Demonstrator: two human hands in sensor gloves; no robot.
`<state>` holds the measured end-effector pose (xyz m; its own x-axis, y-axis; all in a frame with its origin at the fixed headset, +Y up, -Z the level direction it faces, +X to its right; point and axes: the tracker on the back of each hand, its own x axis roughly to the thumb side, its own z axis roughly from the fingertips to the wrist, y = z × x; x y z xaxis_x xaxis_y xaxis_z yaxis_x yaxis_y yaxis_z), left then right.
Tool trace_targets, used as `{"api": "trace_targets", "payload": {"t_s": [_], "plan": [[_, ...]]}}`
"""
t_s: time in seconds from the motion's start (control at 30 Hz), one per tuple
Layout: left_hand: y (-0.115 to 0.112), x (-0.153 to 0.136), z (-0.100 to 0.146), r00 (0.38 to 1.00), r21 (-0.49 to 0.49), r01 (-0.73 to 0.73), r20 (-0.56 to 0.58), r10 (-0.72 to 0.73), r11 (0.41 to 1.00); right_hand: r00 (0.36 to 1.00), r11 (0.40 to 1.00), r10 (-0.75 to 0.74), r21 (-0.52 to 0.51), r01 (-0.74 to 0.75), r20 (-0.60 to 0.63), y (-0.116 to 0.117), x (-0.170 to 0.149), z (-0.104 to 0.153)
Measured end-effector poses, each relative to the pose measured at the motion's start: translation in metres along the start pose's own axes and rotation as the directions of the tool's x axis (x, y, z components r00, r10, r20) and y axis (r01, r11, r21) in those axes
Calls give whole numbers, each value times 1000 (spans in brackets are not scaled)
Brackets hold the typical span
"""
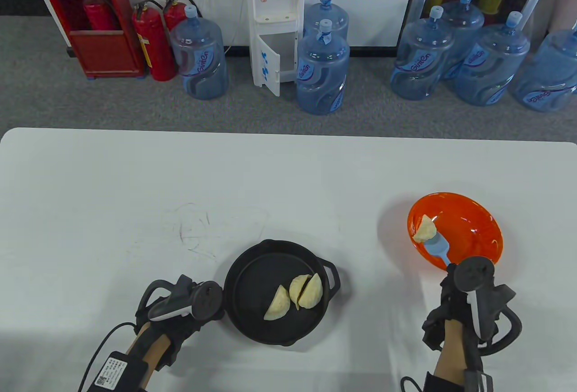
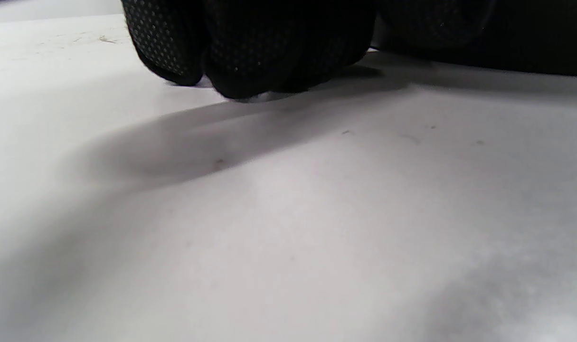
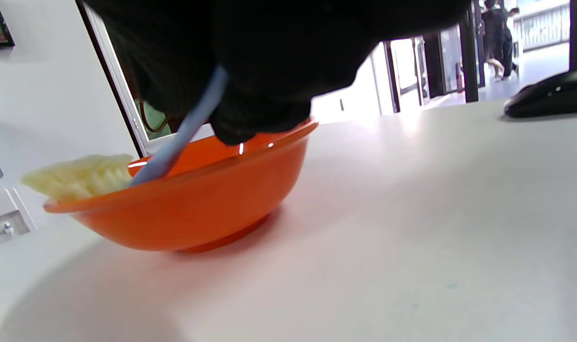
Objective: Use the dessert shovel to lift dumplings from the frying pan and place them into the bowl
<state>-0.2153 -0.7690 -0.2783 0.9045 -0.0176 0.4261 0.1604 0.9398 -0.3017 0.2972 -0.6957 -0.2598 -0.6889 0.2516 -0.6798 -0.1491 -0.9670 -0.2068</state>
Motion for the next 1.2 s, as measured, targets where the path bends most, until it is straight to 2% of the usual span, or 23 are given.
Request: {"api": "trace_targets", "payload": {"t_s": [0.17,0.37,0.67,0.83,1.0,1.2], "plan": [[0,0,0,1000,0,0,0,0,1000,998,998,61,-23,-60,21,1,7,2],[0,0,0,1000,0,0,0,0,1000,977,975,210,-84,-207,28,4,17,5],[0,0,0,1000,0,0,0,0,1000,957,943,288,-165,-288,-24,3,20,8],[0,0,0,1000,0,0,0,0,1000,960,950,276,-141,-279,-46,2,13,5],[0,0,0,1000,-2,5,-2,-5,1000,976,957,210,-192,-218,-59,-6,7,6],[0,0,0,1000,-3,6,-2,-6,1000,993,969,95,-236,-77,68,-16,20,19]]}}
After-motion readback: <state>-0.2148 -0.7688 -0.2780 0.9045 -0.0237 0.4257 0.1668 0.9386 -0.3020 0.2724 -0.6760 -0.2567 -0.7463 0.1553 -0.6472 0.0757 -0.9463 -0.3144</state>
